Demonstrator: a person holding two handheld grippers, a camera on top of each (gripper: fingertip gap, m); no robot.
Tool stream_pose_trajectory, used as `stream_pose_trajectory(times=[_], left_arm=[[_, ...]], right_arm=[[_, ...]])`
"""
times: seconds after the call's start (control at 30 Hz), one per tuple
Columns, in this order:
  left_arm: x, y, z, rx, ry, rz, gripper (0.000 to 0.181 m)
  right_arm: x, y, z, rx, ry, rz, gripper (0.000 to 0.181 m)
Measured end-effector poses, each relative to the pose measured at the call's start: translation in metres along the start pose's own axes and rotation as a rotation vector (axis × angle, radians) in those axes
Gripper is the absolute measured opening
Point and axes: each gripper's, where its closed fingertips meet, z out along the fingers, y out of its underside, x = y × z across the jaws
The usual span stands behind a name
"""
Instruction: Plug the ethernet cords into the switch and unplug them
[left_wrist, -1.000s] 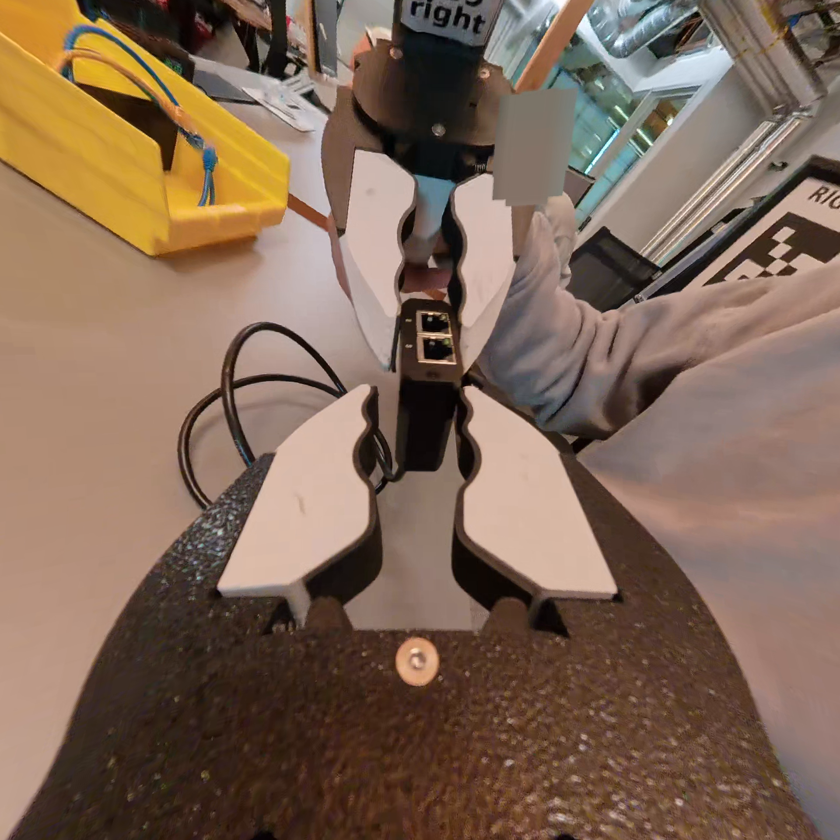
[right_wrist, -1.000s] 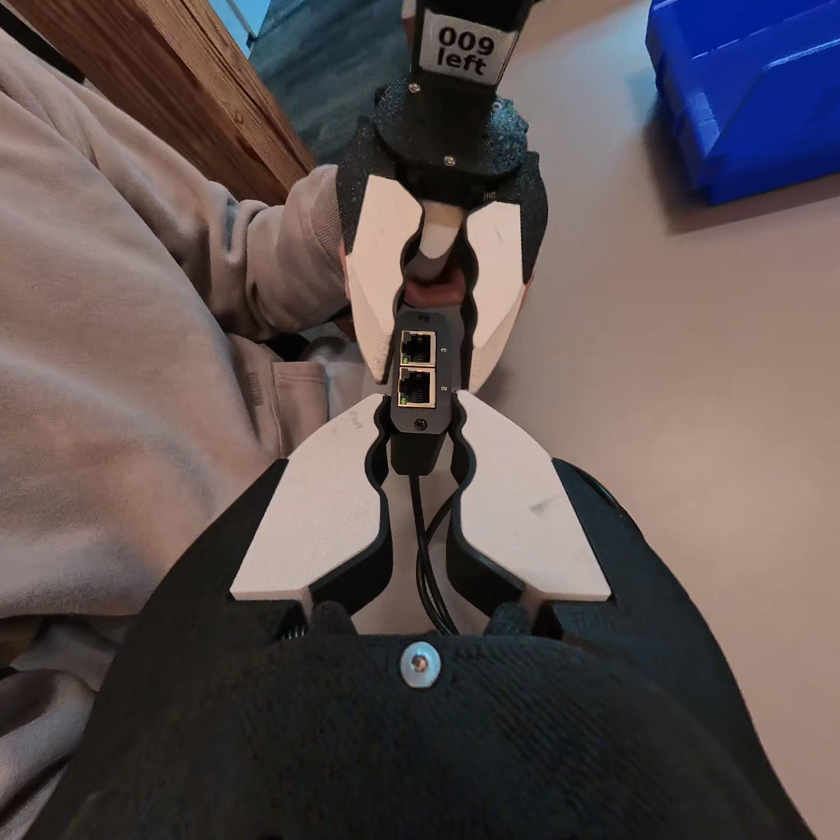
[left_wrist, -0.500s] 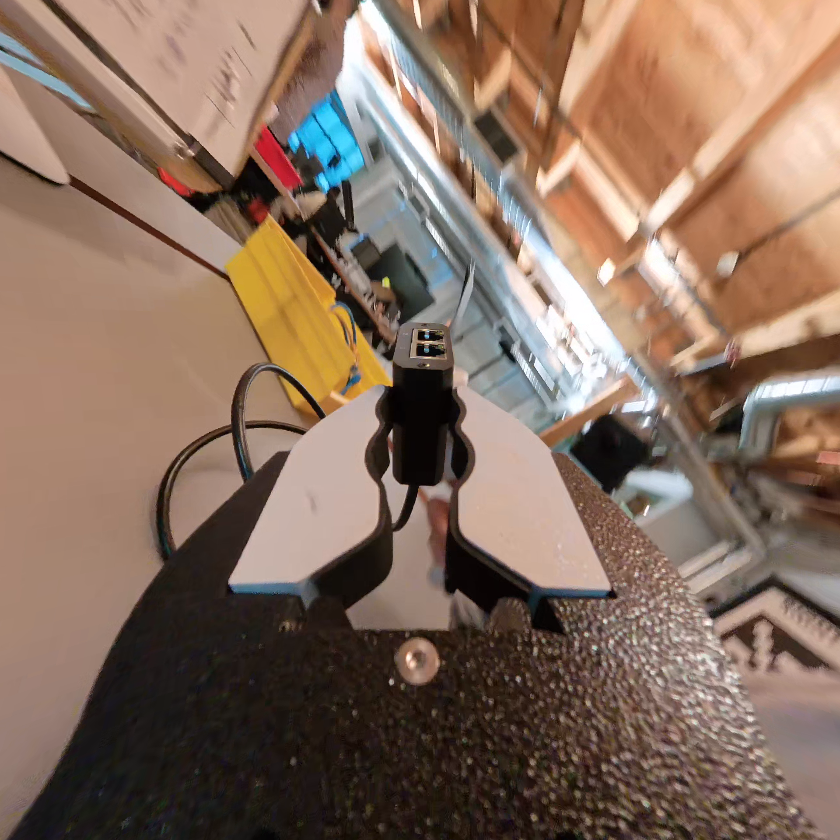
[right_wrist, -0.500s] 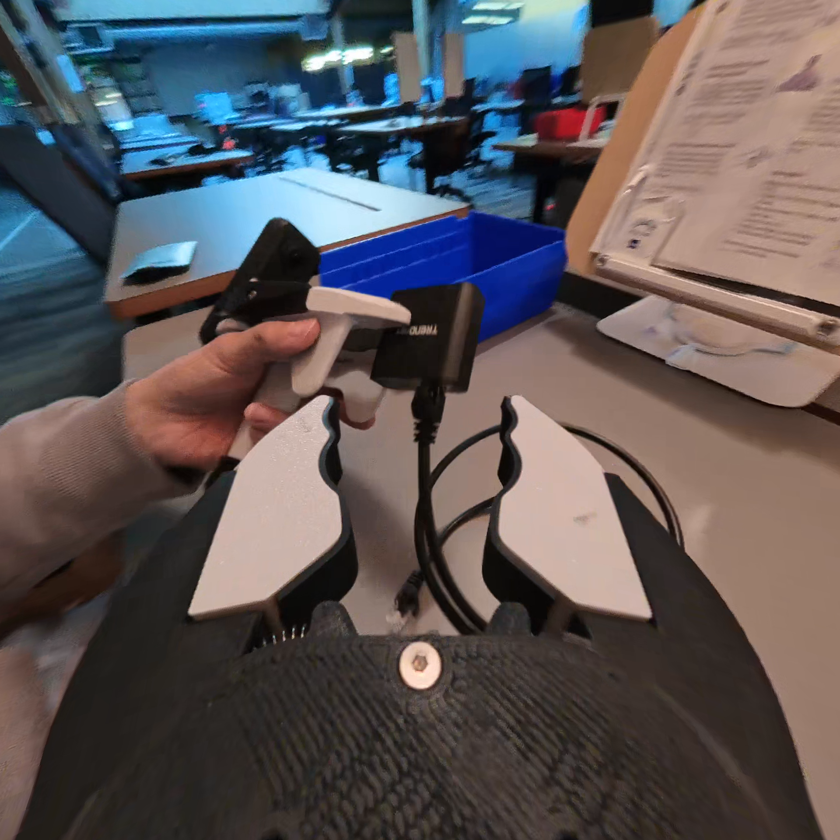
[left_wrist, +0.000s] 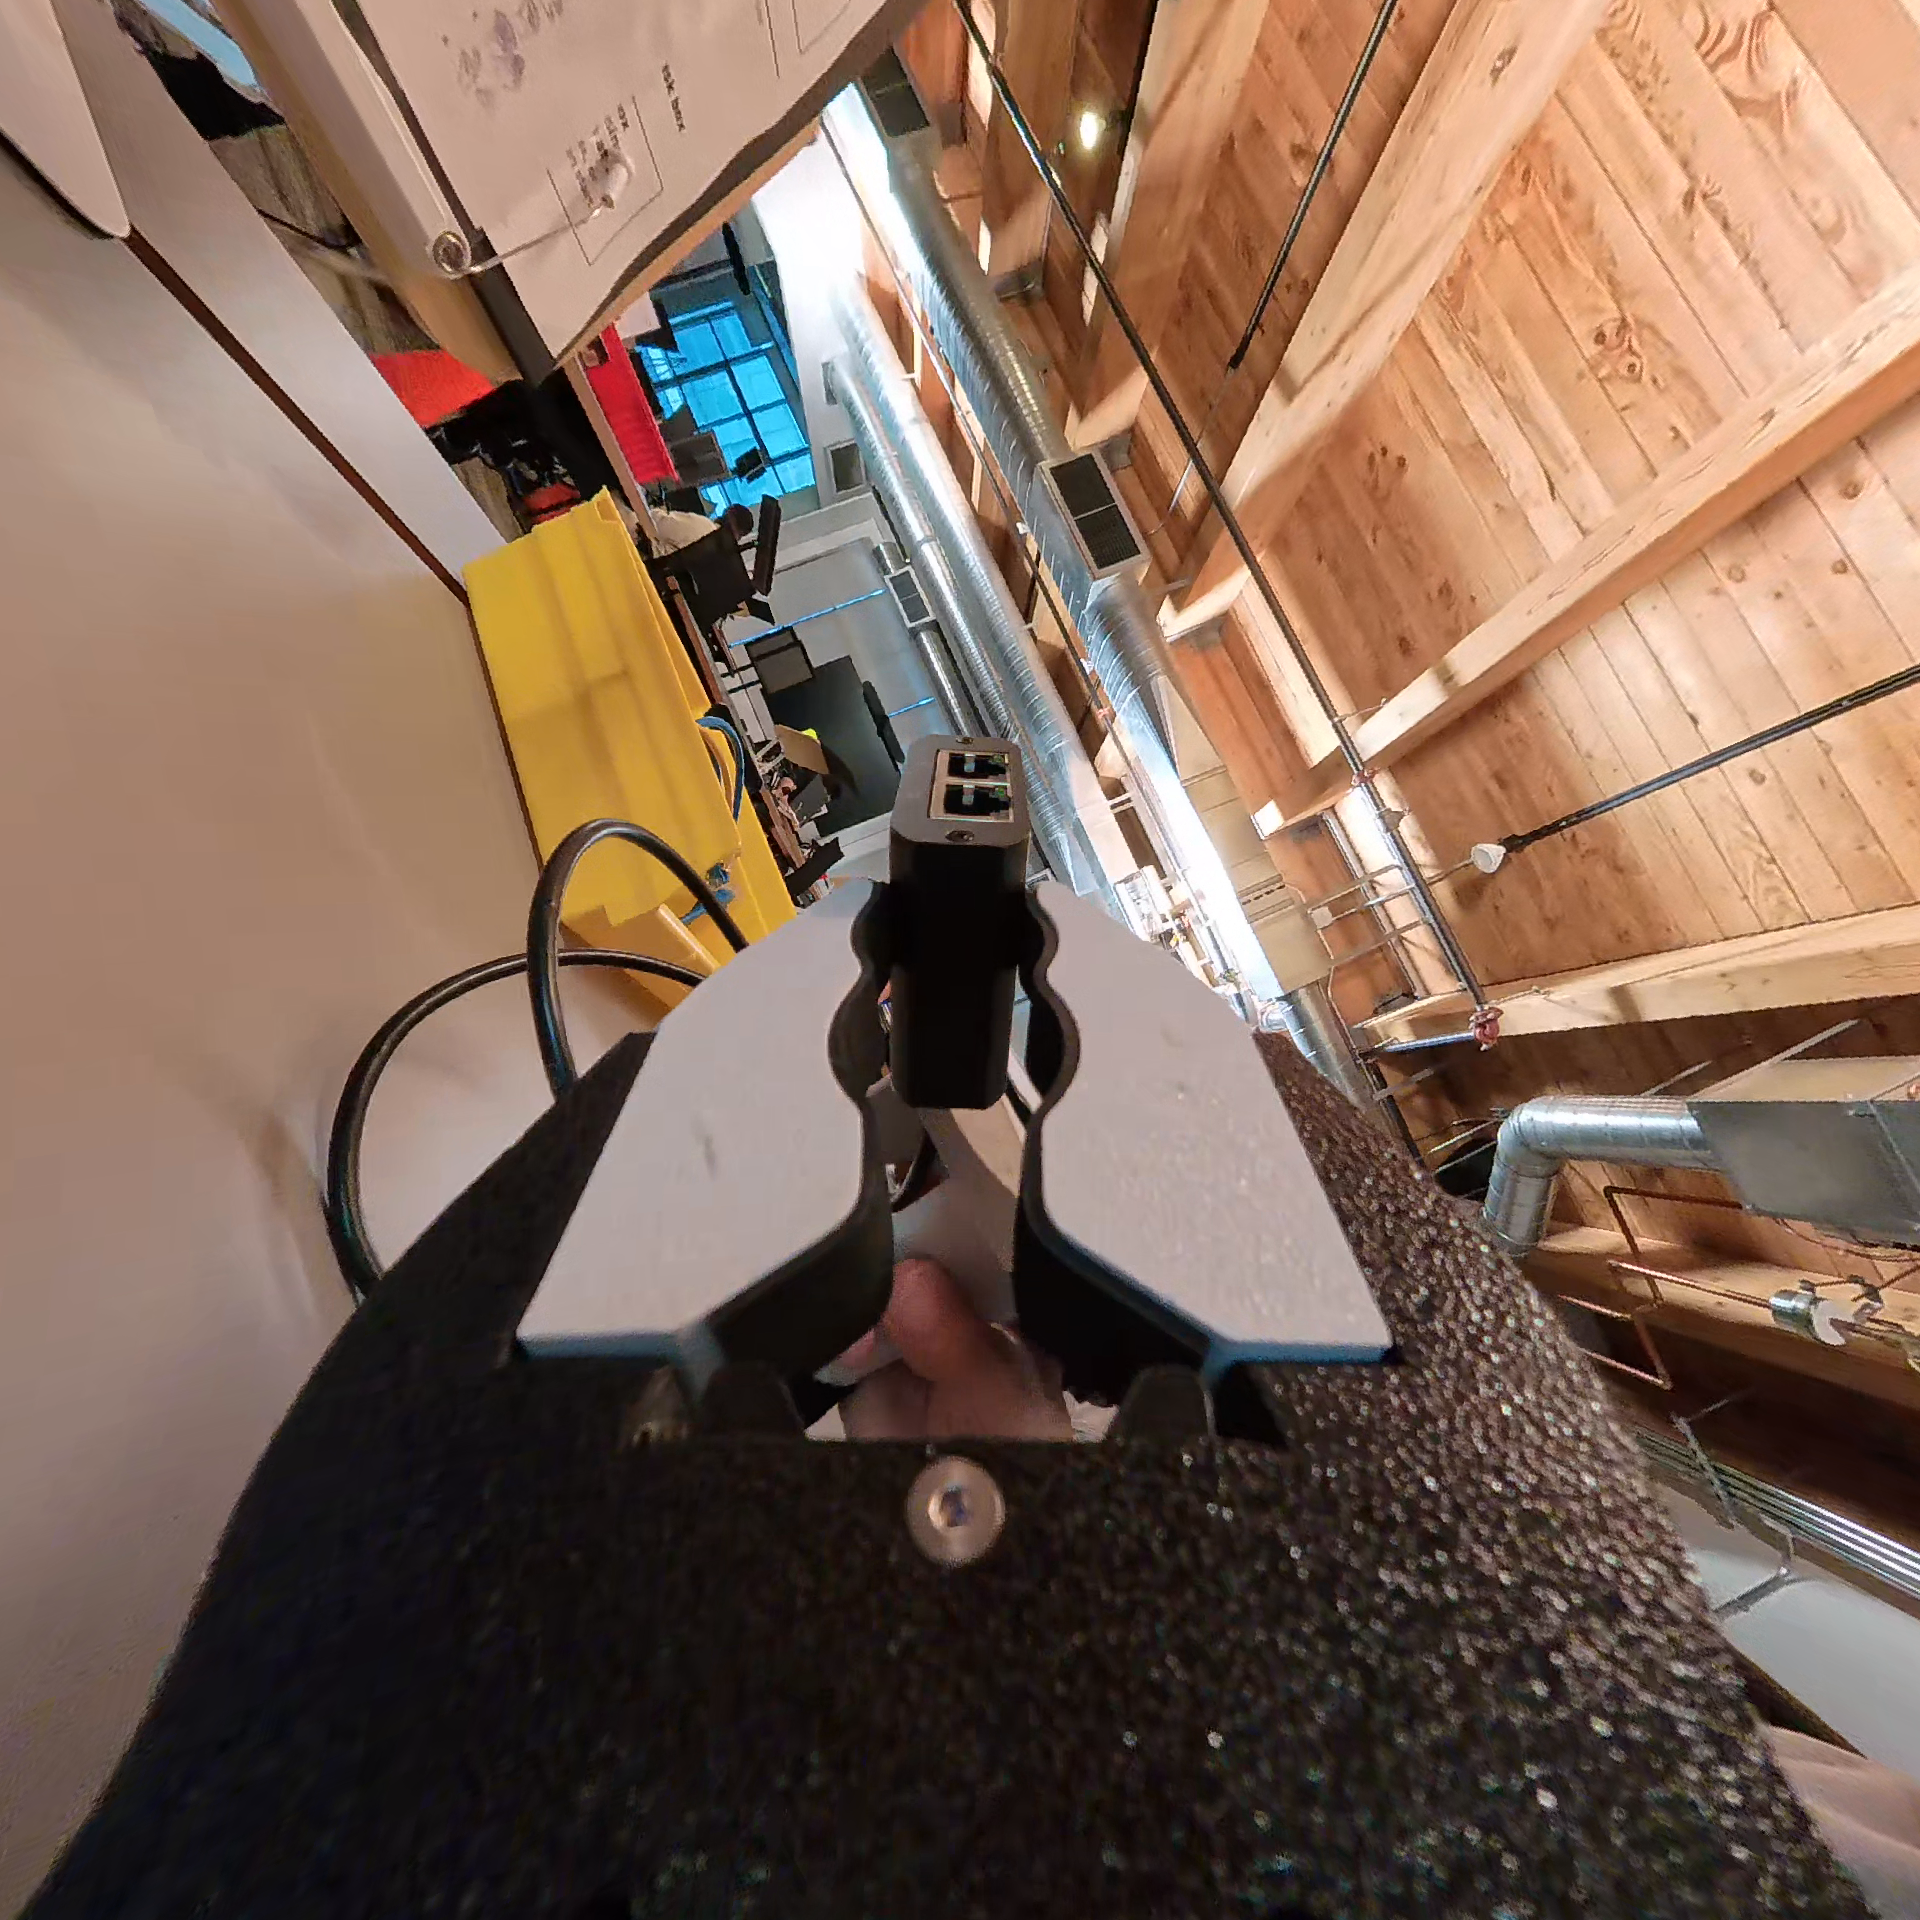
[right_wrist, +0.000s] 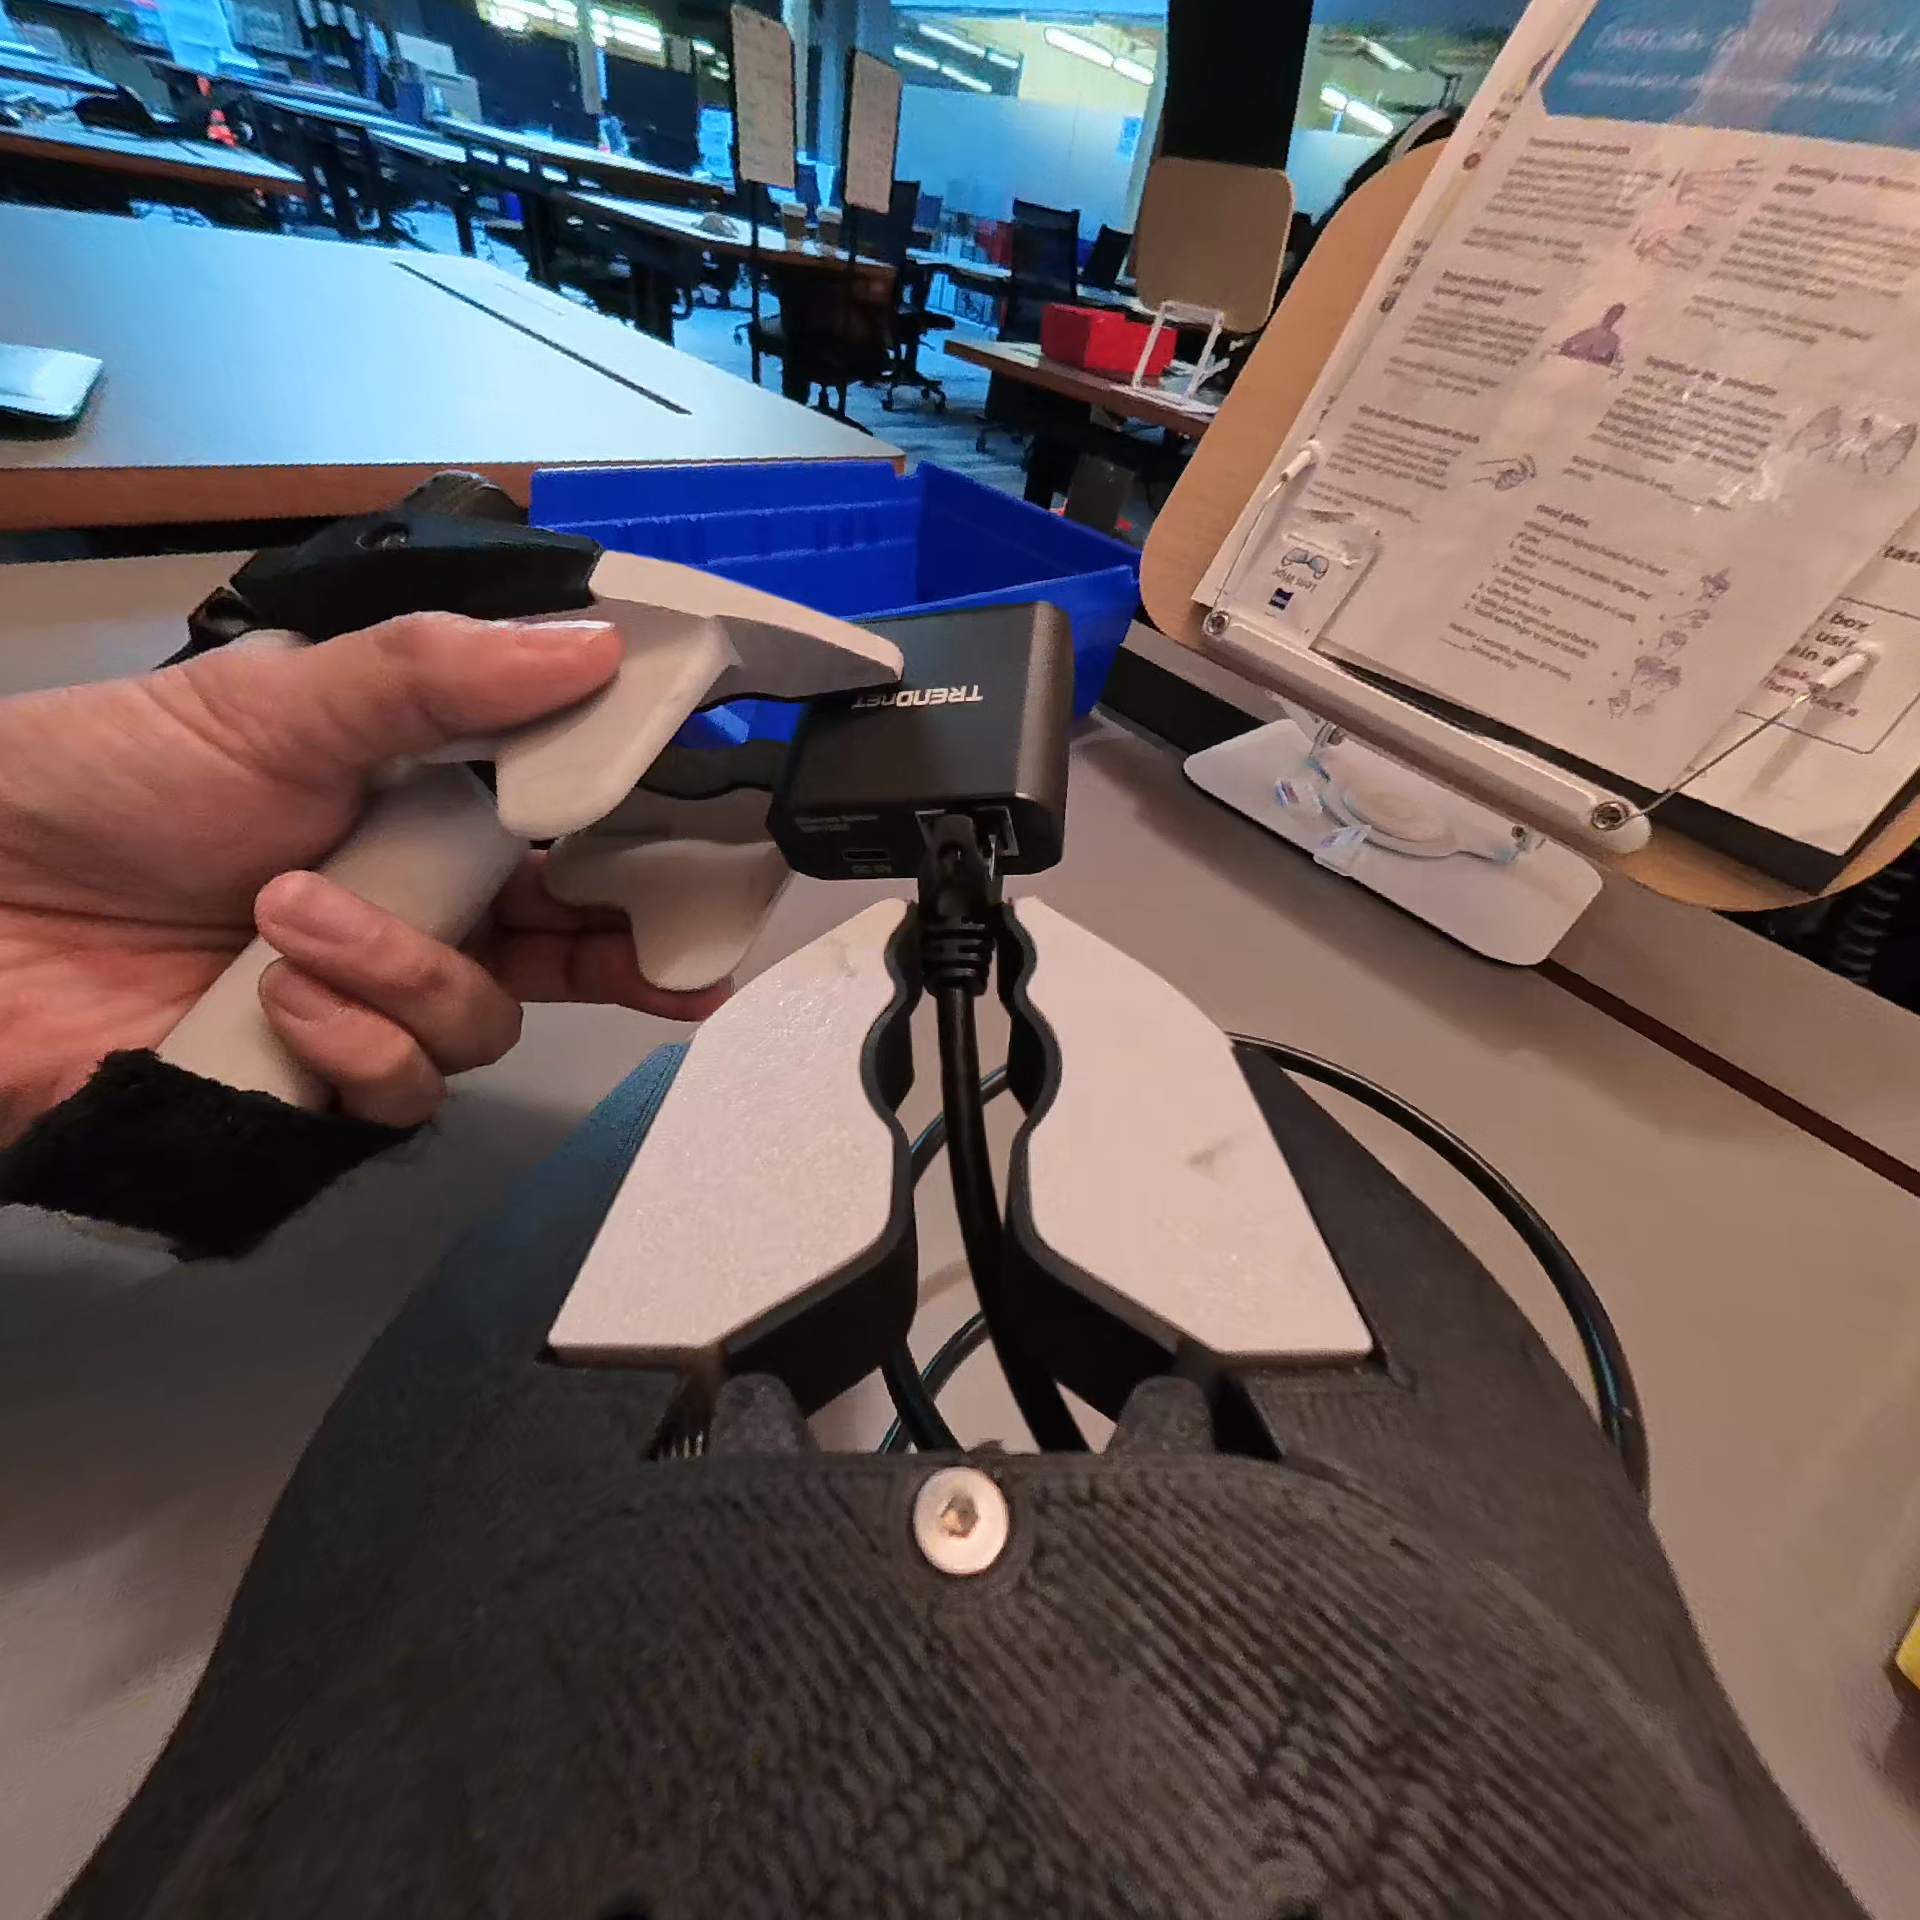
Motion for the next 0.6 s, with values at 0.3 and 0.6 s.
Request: stream_pose_trajectory(times=[0.3,0.6], left_arm=[[0.034,0.022,-0.002,-0.315,0.178,0.640,0.071],[0.025,0.082,-0.029,-0.602,0.322,1.250,0.072]], right_arm=[[-0.005,-0.010,-0.029,-0.105,-0.407,0.065,0.012],[-0.028,-0.002,-0.062,-0.236,-0.840,-0.025,0.012]])
